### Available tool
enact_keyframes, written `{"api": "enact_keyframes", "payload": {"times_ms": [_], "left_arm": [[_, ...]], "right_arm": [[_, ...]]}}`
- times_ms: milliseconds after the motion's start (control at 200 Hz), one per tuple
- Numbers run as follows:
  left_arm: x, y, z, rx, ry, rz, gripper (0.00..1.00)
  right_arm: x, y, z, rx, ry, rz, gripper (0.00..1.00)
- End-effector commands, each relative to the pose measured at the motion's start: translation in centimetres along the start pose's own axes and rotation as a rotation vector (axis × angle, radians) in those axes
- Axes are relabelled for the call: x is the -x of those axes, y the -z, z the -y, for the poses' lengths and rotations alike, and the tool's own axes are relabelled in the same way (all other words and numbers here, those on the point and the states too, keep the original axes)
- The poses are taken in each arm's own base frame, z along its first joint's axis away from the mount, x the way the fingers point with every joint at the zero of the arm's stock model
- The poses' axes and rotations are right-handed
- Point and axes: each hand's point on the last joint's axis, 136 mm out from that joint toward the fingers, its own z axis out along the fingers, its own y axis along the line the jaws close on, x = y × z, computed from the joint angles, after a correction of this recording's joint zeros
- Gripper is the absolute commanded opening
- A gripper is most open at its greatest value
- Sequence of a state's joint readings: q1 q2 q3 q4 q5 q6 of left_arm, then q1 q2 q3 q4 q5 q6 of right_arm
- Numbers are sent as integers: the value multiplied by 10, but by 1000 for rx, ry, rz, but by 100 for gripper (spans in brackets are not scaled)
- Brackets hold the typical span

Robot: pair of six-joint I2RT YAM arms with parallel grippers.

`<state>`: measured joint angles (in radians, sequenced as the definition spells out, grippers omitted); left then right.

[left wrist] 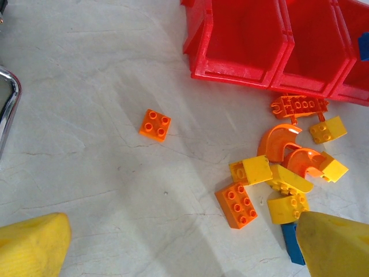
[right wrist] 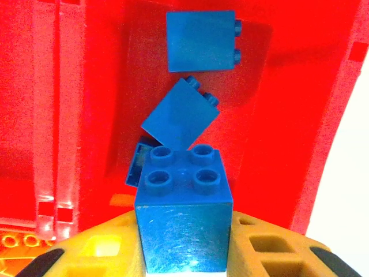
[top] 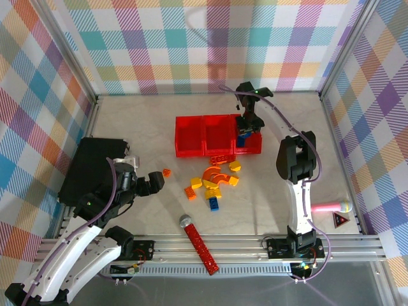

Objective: Sort the legos into containers by color

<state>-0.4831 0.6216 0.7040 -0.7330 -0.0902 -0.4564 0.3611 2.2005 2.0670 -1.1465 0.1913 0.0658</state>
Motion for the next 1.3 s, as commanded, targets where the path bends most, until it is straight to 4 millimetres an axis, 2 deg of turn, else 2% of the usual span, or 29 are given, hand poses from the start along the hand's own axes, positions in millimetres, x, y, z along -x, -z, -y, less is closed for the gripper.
{"api": "enact_keyframes", "payload": {"times_ms": [0,540,745,925,1070,1160,1295], "left_arm": [[3,5,4,-12,0,12,100],[2,7,5,-21,9,8,100],[1,6,5,-22,10,6,100],[0,6,5,-22,11,6,100],[0,6,6,-30,14,3,100],[-3,5,11,-53,12,-15,100],[-6,2,14,-62,10,-41,100]], "right_arm": [[-8,-5,7,-38,24,-37,34],[-17,-16,9,-51,22,-75,41],[-16,-9,8,-44,15,-62,45],[-15,12,6,-18,-3,-29,46],[-17,41,1,33,-38,13,46],[-22,59,-8,94,-64,36,47],[-40,81,-24,194,-98,55,47]]}}
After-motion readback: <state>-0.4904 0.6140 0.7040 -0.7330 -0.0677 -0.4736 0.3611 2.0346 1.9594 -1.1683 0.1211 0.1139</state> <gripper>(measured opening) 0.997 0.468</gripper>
